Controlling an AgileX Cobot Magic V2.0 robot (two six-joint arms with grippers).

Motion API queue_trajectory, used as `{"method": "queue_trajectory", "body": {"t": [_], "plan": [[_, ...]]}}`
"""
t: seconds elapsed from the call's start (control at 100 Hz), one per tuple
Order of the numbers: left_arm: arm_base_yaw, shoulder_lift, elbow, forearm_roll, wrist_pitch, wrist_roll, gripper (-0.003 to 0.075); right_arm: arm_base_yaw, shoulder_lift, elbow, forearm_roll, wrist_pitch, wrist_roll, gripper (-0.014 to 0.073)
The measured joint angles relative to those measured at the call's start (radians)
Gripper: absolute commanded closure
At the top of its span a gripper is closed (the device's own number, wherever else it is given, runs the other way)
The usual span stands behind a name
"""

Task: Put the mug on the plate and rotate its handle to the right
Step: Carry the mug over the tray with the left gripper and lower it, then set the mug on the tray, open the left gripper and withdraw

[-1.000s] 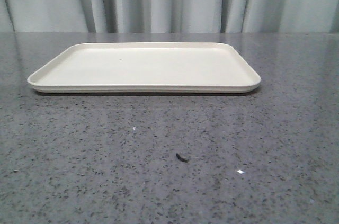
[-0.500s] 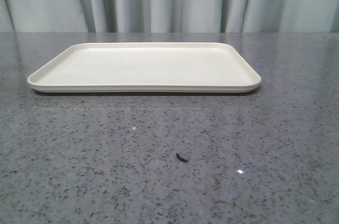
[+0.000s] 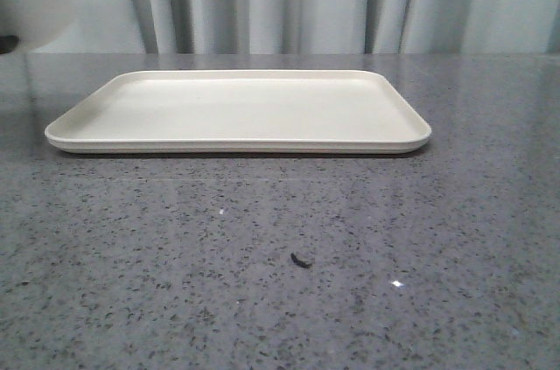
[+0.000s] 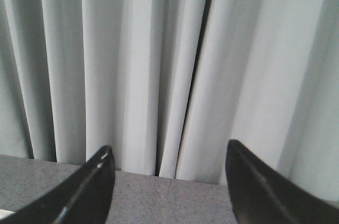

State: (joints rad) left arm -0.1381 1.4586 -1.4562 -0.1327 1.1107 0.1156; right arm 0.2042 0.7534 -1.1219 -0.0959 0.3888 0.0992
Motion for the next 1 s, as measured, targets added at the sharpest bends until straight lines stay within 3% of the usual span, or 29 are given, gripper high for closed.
{"method": "queue_trajectory", "body": {"t": [0.22,0.45,1.0], "plan": [[-0.161,0.129,-0.131,-0.018,-0.01,0.0,0.0739,0.0,0.0,0.0,-0.004,0.023,0.0,0.0136],[-0.253,0.252,-0.235,-0.055,-0.016,0.0,0.0739,0.0,0.0,0.0,-0.005,0.04,0.0,0.0136],[-0.295,0.407,-0.269,-0.074,-0.017,0.0,0.0739,0.0,0.0,0.0,-0.006,0.044,0.0,0.0136]]}}
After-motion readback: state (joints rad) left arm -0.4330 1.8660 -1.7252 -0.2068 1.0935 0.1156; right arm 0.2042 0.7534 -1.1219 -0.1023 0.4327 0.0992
